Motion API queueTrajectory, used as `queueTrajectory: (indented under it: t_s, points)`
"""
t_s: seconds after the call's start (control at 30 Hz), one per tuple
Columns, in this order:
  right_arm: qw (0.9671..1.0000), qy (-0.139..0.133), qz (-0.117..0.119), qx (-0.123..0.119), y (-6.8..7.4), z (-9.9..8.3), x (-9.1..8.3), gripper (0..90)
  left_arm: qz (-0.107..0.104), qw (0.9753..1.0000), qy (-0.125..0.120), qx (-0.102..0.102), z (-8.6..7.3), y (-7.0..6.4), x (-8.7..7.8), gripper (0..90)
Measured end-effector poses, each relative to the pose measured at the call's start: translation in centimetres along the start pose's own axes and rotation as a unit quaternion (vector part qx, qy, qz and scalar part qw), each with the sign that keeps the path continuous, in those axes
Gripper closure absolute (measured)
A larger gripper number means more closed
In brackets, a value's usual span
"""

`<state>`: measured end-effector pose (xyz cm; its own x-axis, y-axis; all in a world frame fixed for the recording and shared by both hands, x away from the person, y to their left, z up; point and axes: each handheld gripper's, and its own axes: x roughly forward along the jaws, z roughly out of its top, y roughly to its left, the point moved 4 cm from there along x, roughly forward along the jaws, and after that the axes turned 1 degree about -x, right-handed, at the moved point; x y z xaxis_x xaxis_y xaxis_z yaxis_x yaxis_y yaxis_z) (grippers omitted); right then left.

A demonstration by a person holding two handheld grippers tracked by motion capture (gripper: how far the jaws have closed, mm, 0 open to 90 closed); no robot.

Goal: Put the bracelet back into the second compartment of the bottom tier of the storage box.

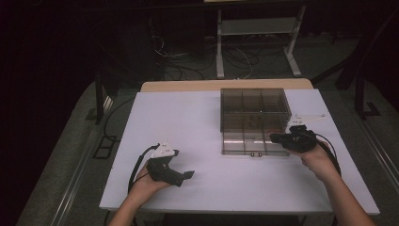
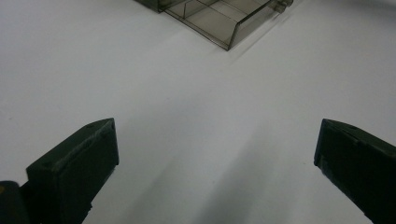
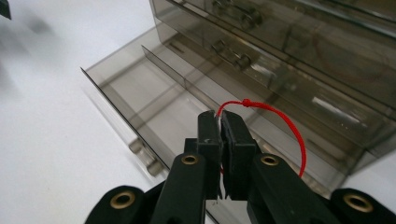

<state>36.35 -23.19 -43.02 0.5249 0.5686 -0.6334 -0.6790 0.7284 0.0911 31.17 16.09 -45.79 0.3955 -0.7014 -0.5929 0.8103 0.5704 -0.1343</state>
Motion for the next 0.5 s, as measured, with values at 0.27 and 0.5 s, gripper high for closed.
queueTrajectory:
  t_s: [0.27,0.5]
  points:
    - [0.9998,-0.001,0.016,-0.008,1.0,1.1,1.2,86.5,-0.001,1.0000,0.000,-0.001,0.0,0.0,0.0,0.0]
    - [0.9994,0.001,0.029,-0.017,2.0,1.4,2.6,86.5,-0.001,1.0000,0.001,-0.001,0.0,0.0,0.1,0.0]
